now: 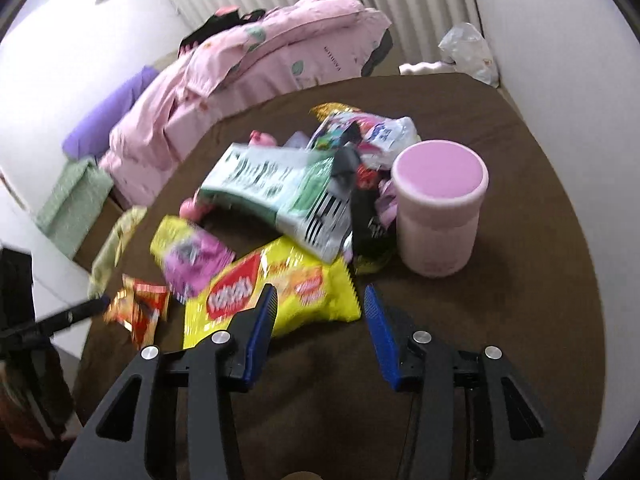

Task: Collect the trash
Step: 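Grasp the yellow wafer wrapper with the right tool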

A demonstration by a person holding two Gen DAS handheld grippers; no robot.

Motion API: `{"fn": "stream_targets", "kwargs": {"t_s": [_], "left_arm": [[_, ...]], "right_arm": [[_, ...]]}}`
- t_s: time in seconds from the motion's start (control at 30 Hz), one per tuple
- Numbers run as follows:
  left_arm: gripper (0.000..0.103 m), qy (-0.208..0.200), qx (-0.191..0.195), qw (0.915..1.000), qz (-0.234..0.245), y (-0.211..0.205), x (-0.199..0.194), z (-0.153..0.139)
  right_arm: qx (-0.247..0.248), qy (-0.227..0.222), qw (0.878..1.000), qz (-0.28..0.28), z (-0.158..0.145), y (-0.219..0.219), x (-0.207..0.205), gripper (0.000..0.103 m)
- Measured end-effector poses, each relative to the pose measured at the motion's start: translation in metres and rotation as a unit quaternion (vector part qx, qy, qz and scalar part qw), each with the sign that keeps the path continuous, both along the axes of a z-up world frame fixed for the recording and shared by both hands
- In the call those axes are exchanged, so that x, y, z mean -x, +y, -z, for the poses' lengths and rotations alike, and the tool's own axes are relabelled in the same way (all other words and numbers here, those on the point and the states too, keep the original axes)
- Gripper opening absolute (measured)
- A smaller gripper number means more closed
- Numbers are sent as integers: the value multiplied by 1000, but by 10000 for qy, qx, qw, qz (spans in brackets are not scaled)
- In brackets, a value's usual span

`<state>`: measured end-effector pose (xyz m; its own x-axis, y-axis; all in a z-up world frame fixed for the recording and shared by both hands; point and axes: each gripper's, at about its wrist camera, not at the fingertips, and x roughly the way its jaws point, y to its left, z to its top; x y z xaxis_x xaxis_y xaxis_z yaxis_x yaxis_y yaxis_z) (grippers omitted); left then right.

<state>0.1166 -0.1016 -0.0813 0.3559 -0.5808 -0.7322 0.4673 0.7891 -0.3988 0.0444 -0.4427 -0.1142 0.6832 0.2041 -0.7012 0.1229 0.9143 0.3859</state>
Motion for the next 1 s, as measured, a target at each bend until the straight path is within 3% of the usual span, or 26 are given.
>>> {"fn": "stream_targets", "kwargs": {"t_s": [0.17,0.37,0.43,0.63,0.83,1.0], "left_arm": [[42,-47,-38,10000,-28,4,1,-3],[45,-76,45,9997,-234,17,-3,-7],[45,-52,84,9996,-264,18,-4,-6],[45,-7,104,9998,-176,15,-1,-2],[45,-49,42,10000,-68,13,3,-3],[46,-60,116,9999,-31,16,4,-4]], "right_arm": [[-83,222,9995,-229,11,10,-12,43],[-546,453,9840,-1633,6,61,17,43],[-436,393,9793,-1937,-2,73,28,43],[1036,-417,9781,-1757,-39,77,15,43],[962,-236,9783,-1821,-23,61,-41,43],[736,222,9804,-1813,2,59,-48,42]]}}
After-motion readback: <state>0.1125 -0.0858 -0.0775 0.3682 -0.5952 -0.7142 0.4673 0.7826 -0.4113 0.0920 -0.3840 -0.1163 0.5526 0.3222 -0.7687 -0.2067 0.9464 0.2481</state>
